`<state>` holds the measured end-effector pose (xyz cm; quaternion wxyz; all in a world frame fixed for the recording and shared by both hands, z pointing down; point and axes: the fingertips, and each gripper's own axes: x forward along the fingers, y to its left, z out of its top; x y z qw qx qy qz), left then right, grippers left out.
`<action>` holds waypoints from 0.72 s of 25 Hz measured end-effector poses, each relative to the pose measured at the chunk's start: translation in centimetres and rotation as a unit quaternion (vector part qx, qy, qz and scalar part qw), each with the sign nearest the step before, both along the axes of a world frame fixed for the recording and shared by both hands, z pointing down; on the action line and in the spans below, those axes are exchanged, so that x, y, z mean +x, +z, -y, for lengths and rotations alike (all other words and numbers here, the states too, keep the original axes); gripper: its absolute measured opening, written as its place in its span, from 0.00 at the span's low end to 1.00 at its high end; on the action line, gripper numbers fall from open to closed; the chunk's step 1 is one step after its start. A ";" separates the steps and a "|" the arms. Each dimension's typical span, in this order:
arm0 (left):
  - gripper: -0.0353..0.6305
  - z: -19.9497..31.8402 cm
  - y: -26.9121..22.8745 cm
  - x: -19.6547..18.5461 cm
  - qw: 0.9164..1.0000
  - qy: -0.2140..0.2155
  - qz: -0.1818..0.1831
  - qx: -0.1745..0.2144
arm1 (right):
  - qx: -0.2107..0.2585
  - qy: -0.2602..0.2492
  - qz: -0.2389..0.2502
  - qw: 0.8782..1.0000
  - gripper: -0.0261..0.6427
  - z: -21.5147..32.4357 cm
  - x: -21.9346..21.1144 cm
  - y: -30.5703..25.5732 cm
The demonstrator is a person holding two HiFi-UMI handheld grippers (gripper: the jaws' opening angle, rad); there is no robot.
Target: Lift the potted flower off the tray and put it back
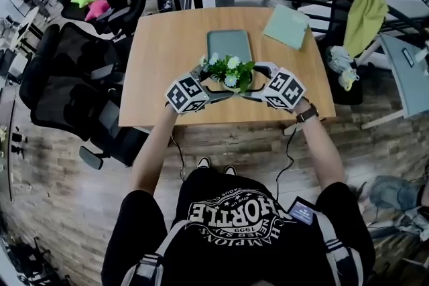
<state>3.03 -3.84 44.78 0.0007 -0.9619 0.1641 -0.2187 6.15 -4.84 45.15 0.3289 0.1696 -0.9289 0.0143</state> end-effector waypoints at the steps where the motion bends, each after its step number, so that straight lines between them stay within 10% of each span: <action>1: 0.62 -0.4 -0.1 -0.4 1.000 0.001 -0.002 -0.004 | -0.003 0.001 0.003 1.000 0.68 -0.4 -0.4 -0.1; 18: 0.62 -2.3 -1.0 -4.7 0.999 0.022 -0.032 -0.018 | -0.004 0.024 0.003 1.000 0.68 -2.5 -4.6 -1.3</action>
